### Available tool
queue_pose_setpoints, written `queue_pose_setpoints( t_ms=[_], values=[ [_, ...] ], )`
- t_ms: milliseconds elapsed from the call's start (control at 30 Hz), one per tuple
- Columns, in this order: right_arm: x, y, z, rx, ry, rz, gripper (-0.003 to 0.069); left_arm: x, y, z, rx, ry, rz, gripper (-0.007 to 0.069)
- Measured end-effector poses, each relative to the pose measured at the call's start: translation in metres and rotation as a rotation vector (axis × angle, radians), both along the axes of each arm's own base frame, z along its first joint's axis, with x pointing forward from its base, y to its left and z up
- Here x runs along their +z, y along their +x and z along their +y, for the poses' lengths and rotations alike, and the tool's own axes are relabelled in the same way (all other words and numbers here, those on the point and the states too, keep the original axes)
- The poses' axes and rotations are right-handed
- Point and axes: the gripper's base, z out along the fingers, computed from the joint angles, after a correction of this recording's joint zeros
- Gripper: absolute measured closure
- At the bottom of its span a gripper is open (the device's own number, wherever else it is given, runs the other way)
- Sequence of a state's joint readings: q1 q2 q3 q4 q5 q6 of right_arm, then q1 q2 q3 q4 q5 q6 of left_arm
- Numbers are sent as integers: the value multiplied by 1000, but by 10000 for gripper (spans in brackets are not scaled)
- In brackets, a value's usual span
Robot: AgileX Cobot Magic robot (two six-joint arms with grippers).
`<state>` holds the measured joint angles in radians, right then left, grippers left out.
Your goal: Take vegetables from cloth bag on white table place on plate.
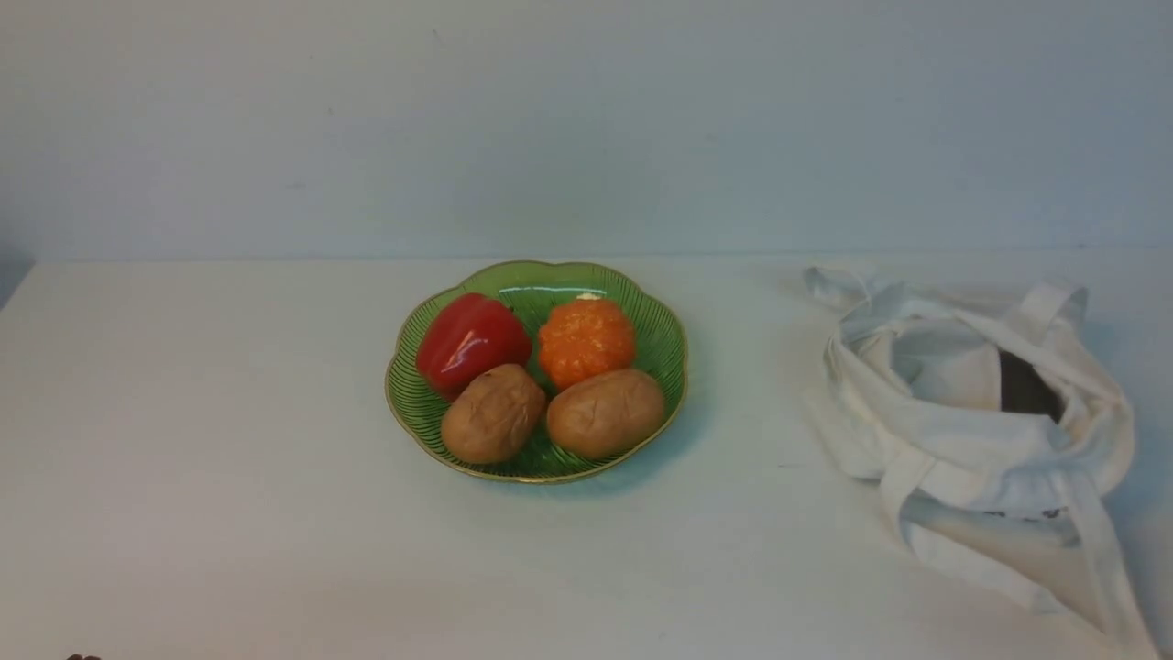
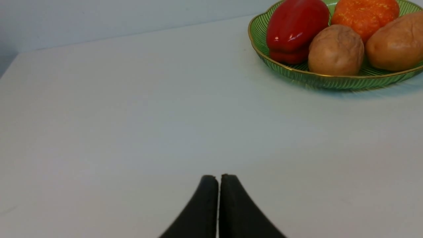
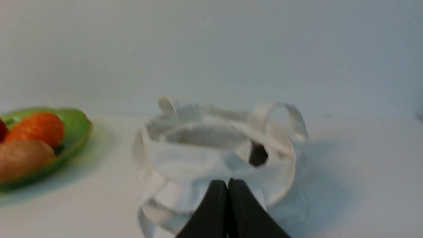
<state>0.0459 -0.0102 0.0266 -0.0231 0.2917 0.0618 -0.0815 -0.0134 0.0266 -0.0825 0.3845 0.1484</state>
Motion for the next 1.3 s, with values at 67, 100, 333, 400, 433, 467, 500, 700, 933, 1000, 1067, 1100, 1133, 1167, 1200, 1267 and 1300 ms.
queue_pose_setpoints(
  t_ms=[67,100,333,400,433,467,500,700,933,1000,1067,1100,1133,1167,1200,1267,1300],
  values=[
    [-5,-1,-1,-16,-4,60,673,0,0,0,0,0,0,633],
    [-6,-1,-1,-19,-10,69,673,0,0,0,0,0,0,633],
    [-7,-1,-2,-22,-22,79,673,0,0,0,0,0,0,633],
    [-7,-1,-2,-22,-22,79,673,0,0,0,0,0,0,633],
    [-7,-1,-2,-22,-22,79,673,0,0,0,0,0,0,633],
    [-7,-1,-2,-22,-22,79,673,0,0,0,0,0,0,633],
    [-7,-1,-2,-22,-22,79,673,0,0,0,0,0,0,633],
    [-7,-1,-2,-22,-22,79,673,0,0,0,0,0,0,633],
    [-7,-1,-2,-22,-22,79,673,0,0,0,0,0,0,633],
    [-7,-1,-2,-22,-22,79,673,0,0,0,0,0,0,633],
    [-7,-1,-2,-22,-22,79,673,0,0,0,0,0,0,633],
    [-7,-1,-2,-22,-22,79,673,0,0,0,0,0,0,633],
    [-7,-1,-2,-22,-22,79,673,0,0,0,0,0,0,633],
    [-7,-1,-2,-22,-22,79,673,0,0,0,0,0,0,633],
    [-7,-1,-2,-22,-22,79,673,0,0,0,0,0,0,633],
    [-7,-1,-2,-22,-22,79,673,0,0,0,0,0,0,633],
    [-7,-1,-2,-22,-22,79,673,0,0,0,0,0,0,633]
  ],
)
